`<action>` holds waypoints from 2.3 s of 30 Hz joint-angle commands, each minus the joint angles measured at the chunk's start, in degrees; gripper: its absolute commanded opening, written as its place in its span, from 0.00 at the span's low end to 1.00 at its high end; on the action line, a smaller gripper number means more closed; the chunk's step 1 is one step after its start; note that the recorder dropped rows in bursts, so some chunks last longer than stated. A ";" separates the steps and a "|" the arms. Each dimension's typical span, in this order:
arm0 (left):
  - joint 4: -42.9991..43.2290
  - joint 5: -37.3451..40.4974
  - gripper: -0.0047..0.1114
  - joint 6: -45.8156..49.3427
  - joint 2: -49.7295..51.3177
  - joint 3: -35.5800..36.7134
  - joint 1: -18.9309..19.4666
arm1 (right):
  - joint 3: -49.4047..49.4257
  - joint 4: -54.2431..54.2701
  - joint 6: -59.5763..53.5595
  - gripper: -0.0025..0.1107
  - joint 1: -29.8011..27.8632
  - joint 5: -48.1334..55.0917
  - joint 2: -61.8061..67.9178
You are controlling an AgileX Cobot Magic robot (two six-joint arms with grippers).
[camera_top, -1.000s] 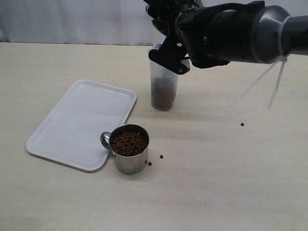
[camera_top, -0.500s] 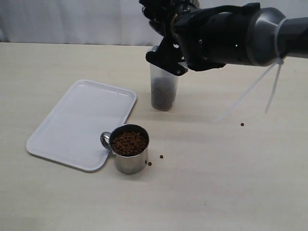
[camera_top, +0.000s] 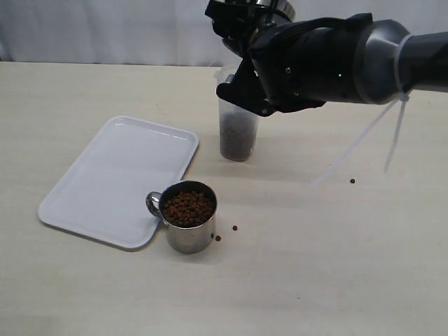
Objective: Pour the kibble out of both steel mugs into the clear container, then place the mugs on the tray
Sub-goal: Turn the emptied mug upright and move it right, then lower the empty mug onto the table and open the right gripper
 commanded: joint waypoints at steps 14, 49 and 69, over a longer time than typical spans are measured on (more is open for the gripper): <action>-0.08 -0.43 0.04 -0.62 -0.08 0.08 -0.17 | 1.88 28.07 46.25 0.06 -7.84 -13.22 -14.87; -0.08 -0.31 0.04 -0.62 -0.08 0.08 -0.17 | 34.53 20.60 47.72 0.06 -46.03 -99.85 6.77; -0.08 -0.59 0.04 -0.62 -0.08 0.08 -0.17 | 29.52 28.29 47.72 0.06 -45.93 -103.60 21.08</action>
